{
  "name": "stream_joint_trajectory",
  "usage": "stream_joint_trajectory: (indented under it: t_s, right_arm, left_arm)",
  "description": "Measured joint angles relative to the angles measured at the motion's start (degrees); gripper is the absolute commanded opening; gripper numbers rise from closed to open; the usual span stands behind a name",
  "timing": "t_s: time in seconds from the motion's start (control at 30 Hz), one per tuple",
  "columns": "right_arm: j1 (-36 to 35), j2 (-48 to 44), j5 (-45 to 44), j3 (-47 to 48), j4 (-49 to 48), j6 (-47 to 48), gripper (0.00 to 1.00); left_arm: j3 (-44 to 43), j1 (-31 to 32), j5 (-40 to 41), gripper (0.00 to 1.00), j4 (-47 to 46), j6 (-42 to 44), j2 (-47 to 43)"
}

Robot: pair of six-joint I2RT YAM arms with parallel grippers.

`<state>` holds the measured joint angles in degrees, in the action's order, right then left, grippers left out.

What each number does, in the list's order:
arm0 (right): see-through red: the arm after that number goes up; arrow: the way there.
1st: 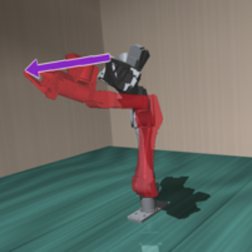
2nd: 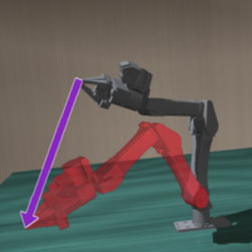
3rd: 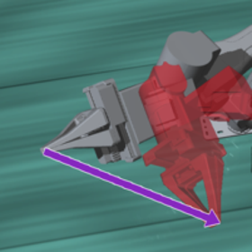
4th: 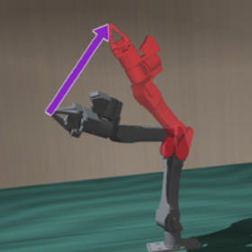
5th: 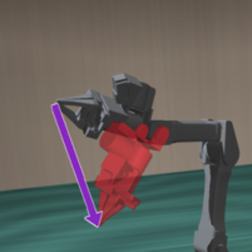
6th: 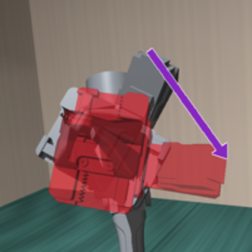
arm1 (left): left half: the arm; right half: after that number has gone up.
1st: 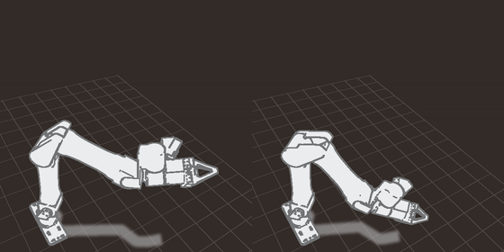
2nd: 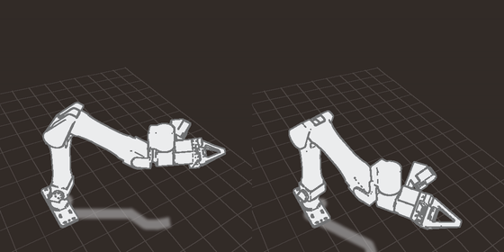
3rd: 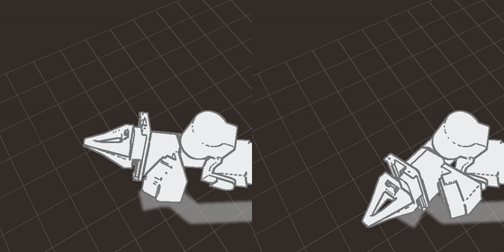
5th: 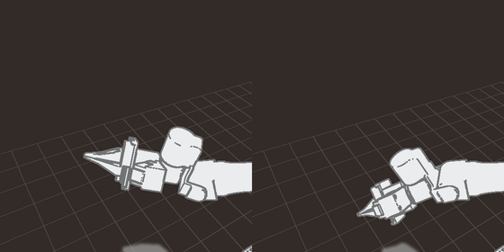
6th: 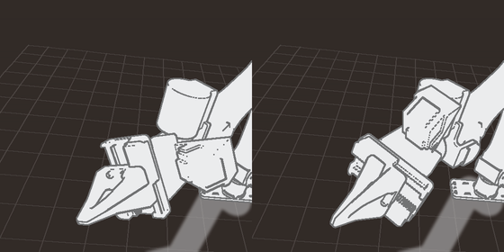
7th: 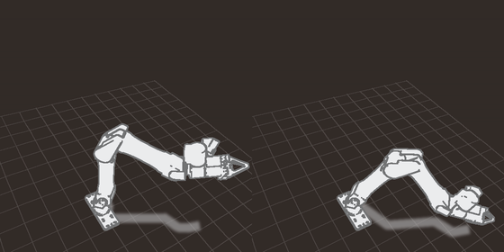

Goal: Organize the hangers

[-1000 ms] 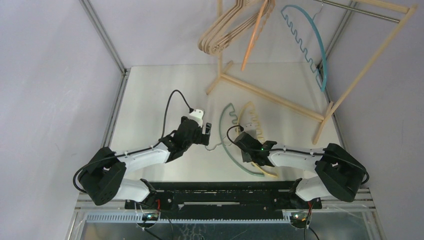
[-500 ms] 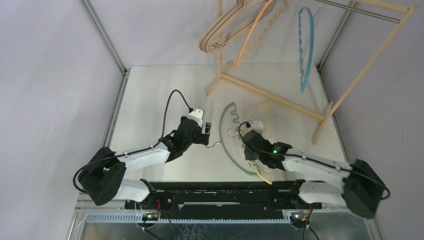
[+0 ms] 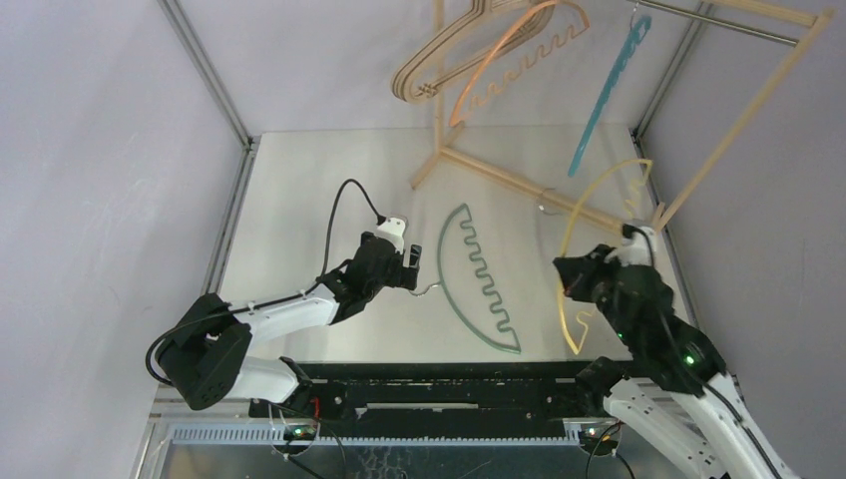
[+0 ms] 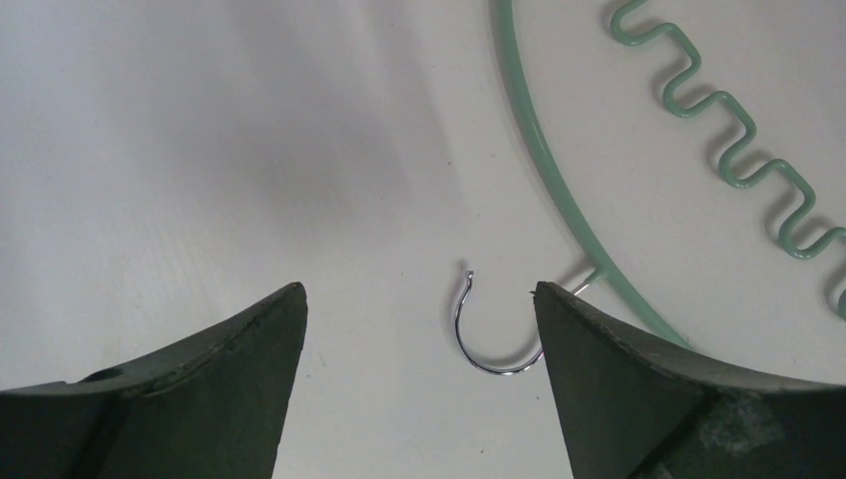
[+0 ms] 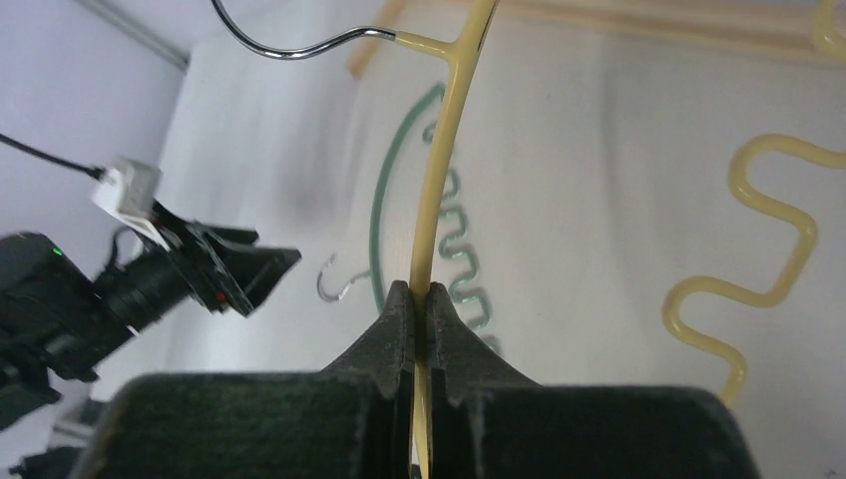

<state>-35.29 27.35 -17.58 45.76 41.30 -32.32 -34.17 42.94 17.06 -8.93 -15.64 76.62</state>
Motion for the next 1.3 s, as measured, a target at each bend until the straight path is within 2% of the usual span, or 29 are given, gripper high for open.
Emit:
stream_joint_trajectory:
  t_s: [0.17, 0.37, 0.47, 0.73, 0.87, 1.0, 1.2, 1.3]
  right_arm:
    - [1.6, -8.3, -5.3, 4.4, 3.7, -0.1, 0.0]
    - [1.6, -10.9, -10.4, 6.6, 2.5, 0.3, 0.0]
    - [1.6, -8.5, -10.9, 7.6, 0.5, 1.4, 0.0]
    - [3.8, 6.3, -9.7, 17.9, -10.5, 5.5, 0.0]
    - [9.3, 13.0, -5.8, 24.0, -16.6, 7.2, 0.0]
    - [17.8, 16.7, -0.5, 26.6, -21.0, 6.4, 0.0]
    - [33.7, 22.7, 16.7, 27.3, -26.6, -1.4, 0.0]
    - [36.9, 25.4, 22.1, 25.3, -30.6, -5.7, 0.0]
  left_arm:
    - [0.0, 0.0, -0.9, 0.88, 0.0, -0.1, 0.0]
    - [0.0, 0.0, -1.0, 0.89, 0.0, -0.5, 0.0]
    - [0.0, 0.0, -1.0, 0.88, 0.0, -0.5, 0.0]
    - [0.0, 0.0, -1.0, 0.89, 0.0, -0.5, -0.7]
    - [0.0, 0.0, -1.0, 0.88, 0.0, -0.5, -1.7]
    - [0.0, 0.0, -0.9, 0.89, 0.0, -0.4, -2.4]
    - [0.0, 0.0, -0.8, 0.89, 0.1, -0.3, -2.8]
    - [0.0, 0.0, -0.8, 0.89, 0.1, -0.3, -2.8]
